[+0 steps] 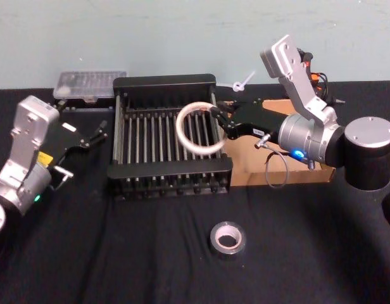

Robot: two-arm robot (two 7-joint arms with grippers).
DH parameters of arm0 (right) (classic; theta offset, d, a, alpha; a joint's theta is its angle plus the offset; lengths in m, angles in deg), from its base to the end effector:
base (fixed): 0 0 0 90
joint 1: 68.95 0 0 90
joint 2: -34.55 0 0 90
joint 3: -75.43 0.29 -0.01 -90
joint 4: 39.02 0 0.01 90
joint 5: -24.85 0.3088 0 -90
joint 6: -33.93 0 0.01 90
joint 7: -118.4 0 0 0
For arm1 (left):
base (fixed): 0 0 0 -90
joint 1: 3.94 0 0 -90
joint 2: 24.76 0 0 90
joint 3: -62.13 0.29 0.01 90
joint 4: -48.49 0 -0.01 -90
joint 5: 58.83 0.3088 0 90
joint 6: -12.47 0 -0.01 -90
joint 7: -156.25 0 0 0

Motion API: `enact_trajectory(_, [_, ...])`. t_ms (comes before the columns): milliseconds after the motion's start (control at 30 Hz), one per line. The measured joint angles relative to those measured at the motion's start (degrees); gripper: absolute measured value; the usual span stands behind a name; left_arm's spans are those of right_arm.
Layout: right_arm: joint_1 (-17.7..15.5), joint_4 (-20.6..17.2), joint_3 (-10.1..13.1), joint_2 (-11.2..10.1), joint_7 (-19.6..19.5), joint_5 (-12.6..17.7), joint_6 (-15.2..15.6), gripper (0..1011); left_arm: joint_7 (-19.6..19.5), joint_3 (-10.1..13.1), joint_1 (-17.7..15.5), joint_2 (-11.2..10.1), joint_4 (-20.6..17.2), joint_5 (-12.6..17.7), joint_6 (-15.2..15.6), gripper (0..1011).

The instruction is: Pick up the white tape and place it into the black box , Pick up the silver tape and place it into the brown box.

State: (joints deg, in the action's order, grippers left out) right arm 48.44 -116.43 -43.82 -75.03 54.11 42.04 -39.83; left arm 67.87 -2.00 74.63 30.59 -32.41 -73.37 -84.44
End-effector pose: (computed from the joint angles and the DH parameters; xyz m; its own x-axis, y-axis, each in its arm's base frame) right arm 0.4312 0.0225 -0.2300 0.7227 -0.6847 0.0943 0.6798 0.6793 -0.2766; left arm 0.3581 0.0827 -0.3023 0.2924 0.8802 0.3739 -0.9552 0.2874 0.0703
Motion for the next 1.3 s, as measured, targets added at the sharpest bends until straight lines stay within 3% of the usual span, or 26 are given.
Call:
enact_trajectory(167, [-0.03,-0.06,0.02,-0.03,-0.01,0.03,0.02,249,0.00,0.00,0.00,0.00,0.00,0.00,0.00,1001])
enact_trajectory(900, [-0.11,-0.15,0.07,-0.11,-0.08,0.11,0.09,954,0.00,0.00,0.00,0.00,0.00,0.00,0.00,1001])
enact_trajectory(1000, [-0.11,-0.15,0.07,-0.11,-0.08,0.11,0.09,1002,0.00,0.00,0.00,0.00,0.00,0.00,0.00,1001])
enact_trajectory(1300, [-1.02,-1.91,0.63,-0.93,-0.16,0.05,-0.19,1002,0.00,0.00,0.00,0.00,0.00,0.00,0.00,1001])
